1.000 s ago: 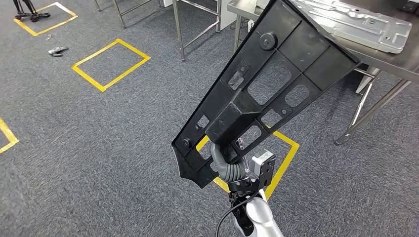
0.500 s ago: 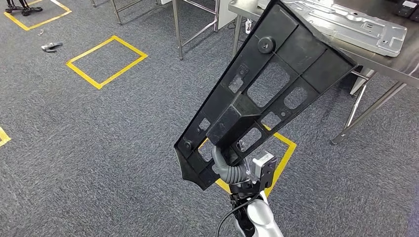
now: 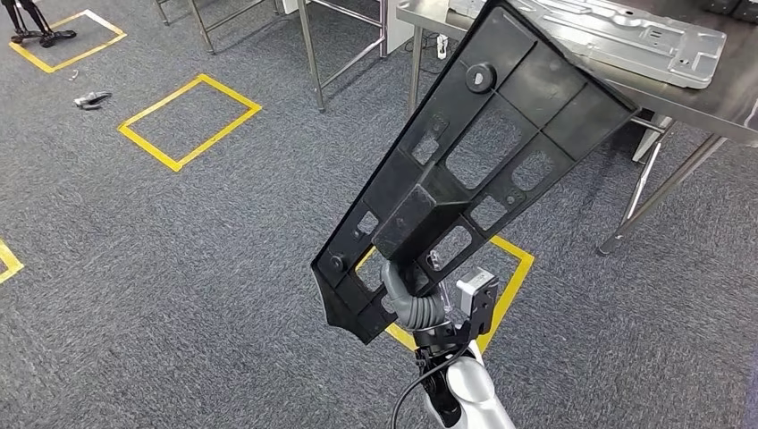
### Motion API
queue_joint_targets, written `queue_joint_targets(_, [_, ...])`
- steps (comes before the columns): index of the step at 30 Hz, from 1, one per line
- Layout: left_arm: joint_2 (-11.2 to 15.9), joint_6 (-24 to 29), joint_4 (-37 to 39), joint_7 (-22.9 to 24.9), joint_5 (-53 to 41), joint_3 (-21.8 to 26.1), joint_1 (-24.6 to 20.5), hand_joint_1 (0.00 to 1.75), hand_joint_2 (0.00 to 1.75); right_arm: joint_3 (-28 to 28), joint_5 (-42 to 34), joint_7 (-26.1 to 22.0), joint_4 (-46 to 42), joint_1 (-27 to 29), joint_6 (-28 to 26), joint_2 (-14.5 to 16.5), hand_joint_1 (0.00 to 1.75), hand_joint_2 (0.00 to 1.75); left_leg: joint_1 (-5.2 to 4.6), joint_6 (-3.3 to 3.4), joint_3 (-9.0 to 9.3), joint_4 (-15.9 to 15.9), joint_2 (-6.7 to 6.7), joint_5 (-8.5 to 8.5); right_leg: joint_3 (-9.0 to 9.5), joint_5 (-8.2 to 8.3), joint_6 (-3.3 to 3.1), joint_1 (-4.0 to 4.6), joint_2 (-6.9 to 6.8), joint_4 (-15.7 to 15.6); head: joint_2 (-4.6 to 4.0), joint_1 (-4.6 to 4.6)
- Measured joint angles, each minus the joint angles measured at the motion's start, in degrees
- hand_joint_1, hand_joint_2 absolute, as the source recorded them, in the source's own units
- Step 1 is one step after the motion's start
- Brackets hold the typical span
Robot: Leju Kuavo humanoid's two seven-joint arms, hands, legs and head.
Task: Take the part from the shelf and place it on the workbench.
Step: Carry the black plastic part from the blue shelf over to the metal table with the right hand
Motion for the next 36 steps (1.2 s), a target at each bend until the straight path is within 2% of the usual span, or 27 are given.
queue_joint_targets(1, [0.01, -0.01, 0.00, 0.02, -0.15, -0.01, -0.04, 0.00, 1.75, 0.00, -0.02, 0.03, 0.05, 0.00, -0.08, 0.00, 1.75, 1.75, 0.00, 0.03, 0.81, -1.83, 0.00, 1.57, 0.09, -0.10, 0.03, 0.01, 0.12, 0.12, 0.00, -0.02])
queue_joint_targets(3, [0.10, -0.03, 0.00, 0.06, -0.36, -0.03, 0.12, 0.00, 1.75, 0.00, -0.05, 0.03, 0.08, 0.00, -0.24, 0.00, 1.75, 1.75, -0.04, 0.37, 4.48, -9.55, -0.05, 5.49, 0.30, -0.42, 0.31, 0.05, 0.47, 0.45, 0.00, -0.02])
queue_joint_targets(4, [0.14, -0.05, 0.00, 0.07, -0.42, -0.03, 0.19, 0.00, 1.75, -0.01, -0.07, 0.03, 0.08, 0.00, -0.33, -0.01, 1.75, 1.75, -0.14, 0.63, 6.06, -12.94, -0.10, 6.69, 0.26, -0.58, 0.51, 0.14, 0.61, 0.69, 0.00, -0.03])
queue_joint_targets(5, [0.18, -0.07, 0.00, 0.08, -0.46, -0.04, 0.25, 0.00, 1.75, 0.01, -0.09, 0.04, 0.08, 0.00, -0.38, -0.01, 1.75, 1.75, -0.25, 0.90, 6.95, -14.96, -0.15, 7.19, 0.14, -0.67, 0.77, 0.20, 0.68, 0.87, 0.00, -0.01])
queue_joint_targets(8, [0.21, -0.10, 0.01, 0.14, -0.49, -0.05, 0.29, 0.00, 1.75, 0.04, -0.09, 0.07, 0.05, 0.11, -0.44, -0.02, 1.75, 1.75, -0.33, 1.70, 7.16, -15.96, -0.19, 7.32, -0.12, -0.71, 1.54, 0.22, 0.66, 1.00, 0.00, -0.02])
queue_joint_targets(10, [0.22, -0.13, 0.01, 0.22, -0.48, -0.05, 0.29, 0.00, 1.75, 0.04, -0.09, 0.05, -0.02, 0.10, -0.45, -0.02, 1.75, 1.75, 0.02, 2.36, 7.33, -16.45, -0.11, 7.63, -0.83, -2.10, 2.13, 0.20, 0.58, 2.74, 0.00, 0.06])
queue_joint_targets(11, [0.22, -0.14, 0.01, 0.26, -0.52, -0.06, 0.25, 0.00, 1.75, 0.04, -0.09, 0.04, -0.06, 0.10, -0.46, -0.03, 1.75, 1.75, 0.17, 2.64, 7.39, -16.64, -0.05, 7.75, -2.00, -3.66, 2.43, 0.10, 0.54, 5.28, 0.00, 0.11])
queue_joint_targets(13, [0.24, -0.13, 0.00, 0.27, -0.78, -0.10, 0.21, 0.00, 1.75, 0.03, -0.15, 0.05, -0.07, 0.25, -0.51, -0.18, 1.75, 1.75, 0.17, 2.84, 7.30, -16.67, 0.02, 7.76, -5.68, -7.21, 2.96, -0.25, 0.45, 12.86, 0.00, 0.14])
queue_joint_targets(14, [0.22, -0.10, 0.00, 0.27, -1.00, -0.16, 0.21, 0.00, 1.75, 0.00, -0.24, 0.06, -0.07, 0.40, -0.54, -0.34, 1.75, 1.75, 0.17, 2.83, 7.27, -16.66, 0.03, 7.74, -7.26, -8.13, 3.18, -0.46, 0.43, 15.94, 0.00, 0.14])
queue_joint_targets(15, [0.16, -0.07, 0.00, 0.27, -1.24, -0.27, 0.22, 0.00, 1.75, -0.07, -0.39, 0.07, -0.08, 0.54, -0.57, -0.56, 1.75, 1.75, 0.19, 2.80, 7.28, -16.65, 0.03, 7.71, -7.96, -7.92, 3.35, -0.64, 0.37, 17.11, 0.00, 0.14])
queue_joint_targets(16, [0.08, -0.03, 0.00, 0.28, -1.45, -0.40, 0.21, 0.00, 1.75, -0.18, -0.58, 0.07, -0.13, 0.67, -0.60, -0.79, 1.75, 1.75, 0.22, 2.73, 7.35, -16.64, 0.01, 7.63, -7.48, -6.57, 3.47, -0.80, 0.29, 15.91, 0.00, 0.15])
queue_joint_targets(18, [-0.22, 0.01, 0.00, 0.34, -1.91, -0.81, 0.13, 0.00, 1.75, -0.52, -0.83, 0.14, -0.63, 0.92, -0.58, -1.15, 1.75, 1.75, 0.27, 2.44, 7.64, -16.63, -0.04, 7.34, -3.91, -2.52, 3.44, -1.03, -0.03, 8.35, 0.00, 0.16])
queue_joint_targets(19, [-0.37, 0.04, 0.00, 0.39, -2.08, -1.02, 0.05, 0.00, 1.75, -0.67, -0.87, 0.23, -1.04, 1.02, -0.52, -1.26, 1.75, 1.75, 0.19, 2.18, 7.76, -16.56, -0.04, 7.14, -2.07, -1.20, 3.31, -0.94, -0.18, 4.59, 0.00, 0.15])
queue_joint_targets(20, [-0.48, 0.06, 0.00, 0.48, -2.22, -1.20, -0.05, 0.00, 1.75, -0.81, -0.86, 0.41, -1.51, 1.12, -0.45, -1.34, 1.75, 1.75, 0.13, 1.86, 7.82, -16.54, -0.03, 6.99, -0.88, -0.58, 3.08, -0.82, -0.27, 2.06, 0.00, 0.13])
queue_joint_targets(22, [-0.60, 0.09, 0.00, 0.63, -2.28, -1.40, -0.29, 0.00, 1.75, -1.05, -0.80, 0.93, -2.28, 1.33, -0.36, -1.46, 1.75, 1.75, 0.03, 1.13, 7.91, -16.58, 0.07, 6.76, -0.32, -0.80, 2.52, -0.40, -0.17, 0.82, 0.01, 0.09])
queue_joint_targets(24, [-0.63, 0.04, 0.00, 0.80, -2.32, -1.56, -0.55, 0.00, 1.75, -1.32, -0.64, 1.55, -3.00, 1.55, -0.35, -1.52, 1.75, 1.75, 0.18, 0.43, 8.09, -16.39, 0.16, 6.36, 0.02, -0.82, 1.79, -0.50, 0.03, 0.55, 0.01, 0.09])
queue_joint_targets(25, [-0.64, 0.01, 0.00, 0.89, -2.37, -1.63, -0.66, 0.00, 1.75, -1.44, -0.51, 1.81, -3.33, 1.54, -0.35, -1.51, 1.75, 1.75, 0.25, 0.17, 7.71, -15.24, 0.16, 5.65, 0.36, -0.86, 1.39, -0.61, 0.05, 0.33, 0.01, 0.04])
queue_joint_targets(26, [-0.63, -0.04, 0.00, 0.97, -2.39, -1.68, -0.75, 0.00, 1.75, -1.52, -0.38, 2.02, -3.61, 1.49, -0.35, -1.47, 1.75, 1.75, 0.33, -0.04, 6.68, -12.89, 0.13, 4.45, 0.75, -0.92, 1.00, -0.73, 0.04, 0.13, 0.01, -0.02])
queue_joint_targets(28, [-0.63, -0.13, 0.00, 1.02, -2.34, -1.70, -0.90, 0.00, 1.75, -1.63, -0.15, 2.29, -3.86, 1.39, -0.35, -1.39, 1.75, 1.75, 0.40, -0.28, 2.67, -5.14, 0.08, 1.28, 1.27, -1.34, 0.45, -0.60, -0.03, 0.08, 0.01, -0.14])
queue_joint_targets(29, [-0.63, -0.16, 0.00, 1.01, -2.28, -1.69, -1.05, 0.00, 1.75, -1.66, -0.07, 2.42, -3.88, 1.42, -0.35, -1.38, 1.75, 1.75, 0.41, -0.39, 0.55, -1.50, 0.08, 0.25, 1.47, -1.56, 0.30, -0.48, -0.04, 0.11, 0.00, -0.15])
queue_joint_targets(30, [-0.63, -0.17, 0.00, 1.00, -2.25, -1.69, -1.18, 0.00, 1.75, -1.68, -0.02, 2.55, -3.88, 1.47, -0.35, -1.38, 1.75, 1.75, 0.41, -0.42, -0.85, 0.52, 0.08, 0.24, 1.74, -1.83, 0.22, -0.37, 0.00, 0.14, 0.00, -0.15])
queue_joint_targets(31, [-0.64, -0.18, 0.00, 1.03, -2.25, -1.69, -1.30, 0.00, 1.75, -1.70, 0.01, 2.66, -3.88, 1.51, -0.35, -1.38, 1.75, 1.75, 0.40, -0.36, -1.22, 0.39, 0.08, 1.38, 2.09, -2.13, 0.22, -0.28, 0.09, 0.17, 0.00, -0.15])
queue_joint_targets(32, [-0.63, -0.18, 0.00, 1.11, -2.25, -1.69, -1.31, 0.00, 1.75, -1.70, 0.04, 2.71, -3.88, 1.50, -0.35, -1.37, 1.75, 1.75, 0.39, -0.20, -0.43, -2.06, 0.08, 3.56, 2.57, -2.48, 0.26, -0.22, 0.23, 0.19, 0.00, -0.15])
queue_joint_targets(33, [-0.62, -0.16, 0.00, 1.25, -2.25, -1.69, -1.25, 0.00, 1.75, -1.72, 0.09, 2.75, -3.89, 1.49, -0.35, -1.36, 1.75, 1.75, 0.36, 0.05, 1.09, -6.02, 0.08, 6.21, 3.10, -2.91, 0.37, -0.19, 0.37, 0.20, 0.00, -0.15])
queue_joint_targets(34, [-0.60, -0.15, 0.00, 1.41, -2.25, -1.69, -1.15, 0.00, 1.75, -1.73, 0.14, 2.78, -3.89, 1.42, -0.35, -1.33, 1.75, 1.75, 0.17, 0.34, 2.66, -9.60, 0.06, 8.05, 3.50, -3.29, 0.57, -0.10, 0.48, 0.23, 0.00, -0.13])
queue_joint_targets(35, [-0.57, -0.15, 0.00, 1.56, -2.25, -1.69, -1.05, 0.00, 1.75, -1.74, 0.23, 2.87, -3.88, 1.33, -0.34, -1.31, 1.75, 1.75, 0.00, 0.68, 3.99, -12.63, 0.05, 9.10, 3.69, -3.63, 0.83, -0.02, 0.58, 0.34, 0.01, -0.15])
queue_joint_targets(36, [-0.55, -0.15, 0.01, 1.66, -2.25, -1.69, -1.00, 0.00, 1.75, -1.75, 0.31, 2.98, -3.88, 1.20, -0.34, -1.29, 1.75, 1.75, -0.18, 0.98, 4.66, -14.28, 0.02, 9.25, 3.64, -3.86, 1.10, 0.03, 0.60, 0.44, 0.01, -0.16])
